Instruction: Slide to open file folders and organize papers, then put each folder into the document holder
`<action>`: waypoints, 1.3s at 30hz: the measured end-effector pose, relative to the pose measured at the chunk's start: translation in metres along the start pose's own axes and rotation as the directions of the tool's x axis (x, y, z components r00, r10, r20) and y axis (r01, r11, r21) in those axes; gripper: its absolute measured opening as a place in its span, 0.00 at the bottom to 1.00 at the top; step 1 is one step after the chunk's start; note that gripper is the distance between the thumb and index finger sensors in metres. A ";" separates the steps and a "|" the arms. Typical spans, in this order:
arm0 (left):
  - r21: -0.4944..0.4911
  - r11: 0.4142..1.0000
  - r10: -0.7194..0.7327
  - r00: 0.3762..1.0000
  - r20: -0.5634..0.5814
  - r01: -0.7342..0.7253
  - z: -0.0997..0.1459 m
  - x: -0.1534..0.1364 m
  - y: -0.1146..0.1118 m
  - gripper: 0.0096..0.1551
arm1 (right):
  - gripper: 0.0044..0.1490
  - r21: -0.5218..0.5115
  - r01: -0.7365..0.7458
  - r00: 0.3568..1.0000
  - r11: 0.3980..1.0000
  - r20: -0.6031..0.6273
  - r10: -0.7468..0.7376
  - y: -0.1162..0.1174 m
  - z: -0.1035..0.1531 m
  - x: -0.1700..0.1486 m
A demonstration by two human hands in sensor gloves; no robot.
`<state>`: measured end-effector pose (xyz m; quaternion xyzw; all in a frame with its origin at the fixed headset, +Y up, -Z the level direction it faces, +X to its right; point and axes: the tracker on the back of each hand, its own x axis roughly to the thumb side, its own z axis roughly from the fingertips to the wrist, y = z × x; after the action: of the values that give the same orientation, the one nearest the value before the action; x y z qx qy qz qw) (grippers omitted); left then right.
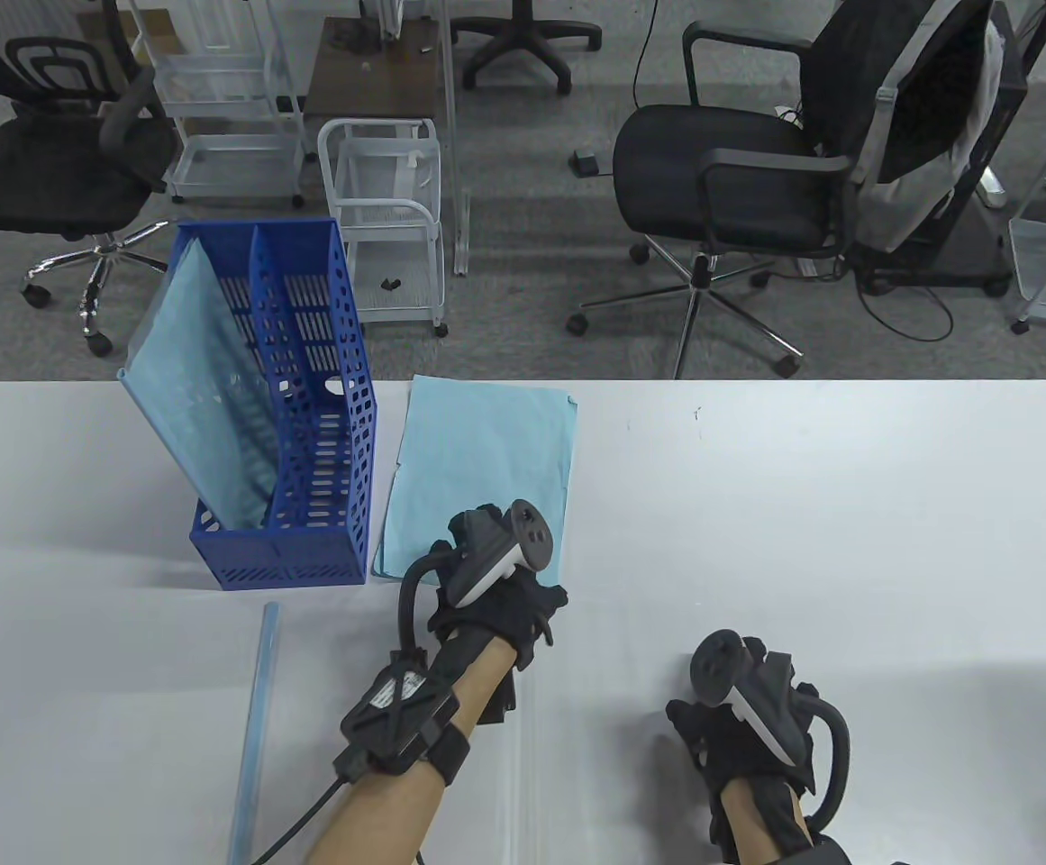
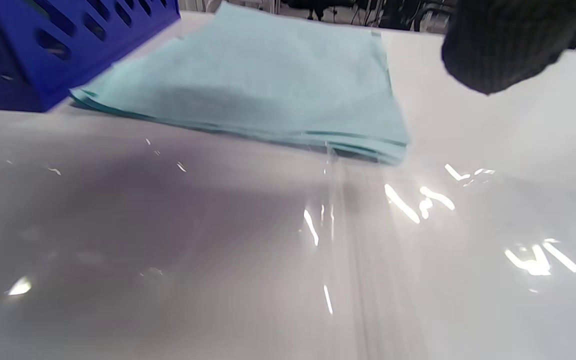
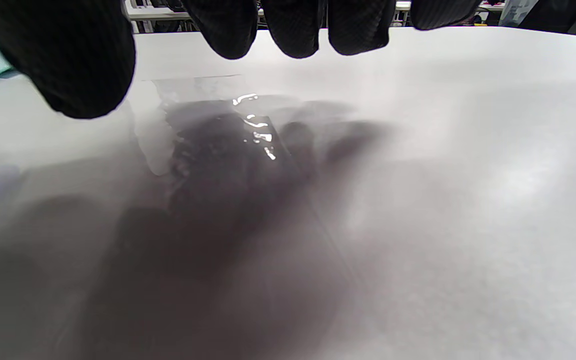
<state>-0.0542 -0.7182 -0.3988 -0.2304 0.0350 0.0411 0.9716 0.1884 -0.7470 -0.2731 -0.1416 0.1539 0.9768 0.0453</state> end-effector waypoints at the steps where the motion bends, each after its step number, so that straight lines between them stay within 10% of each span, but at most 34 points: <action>1: -0.006 1.000 0.004 1.000 -0.002 -0.004 -0.011 0.003 -0.004 0.60 | 0.56 0.004 -0.002 1.000 1.000 0.006 0.002 0.000 0.000 0.001; 12: -0.199 0.977 -0.084 0.996 -0.024 0.078 -0.064 -0.005 -0.014 0.57 | 0.54 -0.012 0.038 0.999 0.999 0.017 -0.038 -0.004 0.002 -0.004; 26: 0.163 0.963 -0.217 0.976 0.007 0.213 -0.070 -0.009 -0.007 0.44 | 0.54 0.004 0.041 0.999 0.999 -0.008 -0.041 0.000 -0.003 -0.009; 31: 0.073 0.977 -0.200 0.980 0.004 0.199 -0.074 -0.017 0.002 0.48 | 0.54 -0.001 0.049 0.999 0.999 -0.003 -0.049 0.001 -0.004 -0.010; 39: 0.181 0.979 0.097 0.995 0.008 -0.097 -0.074 -0.046 0.008 0.39 | 0.54 0.002 0.060 0.998 0.998 0.007 -0.060 0.000 -0.004 -0.009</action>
<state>-0.1046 -0.7476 -0.4642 -0.1393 0.0503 0.0850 0.9853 0.1983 -0.7489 -0.2736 -0.1428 0.1505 0.9753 0.0755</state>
